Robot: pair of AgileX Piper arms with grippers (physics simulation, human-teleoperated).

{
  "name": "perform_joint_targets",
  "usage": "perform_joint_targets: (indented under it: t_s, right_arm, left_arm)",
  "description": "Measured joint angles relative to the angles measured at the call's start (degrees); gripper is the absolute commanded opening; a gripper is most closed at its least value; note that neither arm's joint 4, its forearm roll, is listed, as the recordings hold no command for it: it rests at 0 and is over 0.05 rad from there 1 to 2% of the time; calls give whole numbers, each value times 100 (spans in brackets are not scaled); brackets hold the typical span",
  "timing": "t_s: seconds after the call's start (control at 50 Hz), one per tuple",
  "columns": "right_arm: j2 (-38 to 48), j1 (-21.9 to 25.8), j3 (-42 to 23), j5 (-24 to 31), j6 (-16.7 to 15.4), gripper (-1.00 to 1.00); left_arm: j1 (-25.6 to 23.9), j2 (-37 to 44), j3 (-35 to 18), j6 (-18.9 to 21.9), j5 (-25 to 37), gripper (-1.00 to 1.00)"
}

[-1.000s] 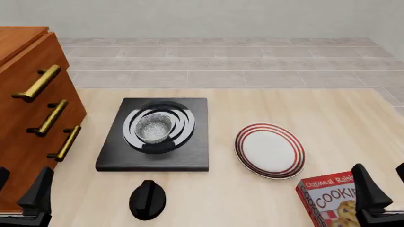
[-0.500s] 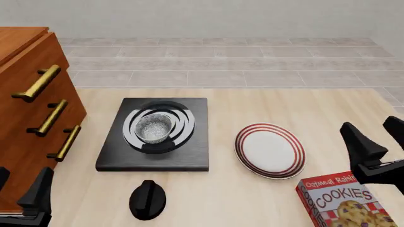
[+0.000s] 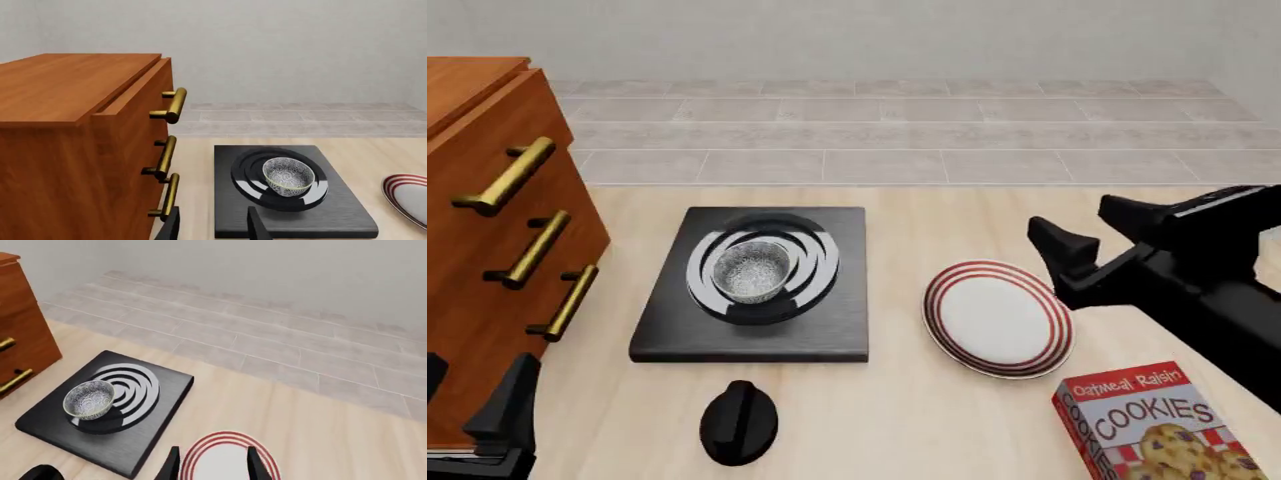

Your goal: Pick the akita bowl on the stove and place it on the plate.

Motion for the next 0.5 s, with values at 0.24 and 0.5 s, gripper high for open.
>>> perform_joint_targets:
  t_s: [0.24,0.5]
  right_arm:
    - [1144,456,-629,-46,288,100]
    - [2066,877,-1222,-63,556,100]
  left_arm:
    - [0,0,0,0,0,100]
    - [0,0,0,0,0,100]
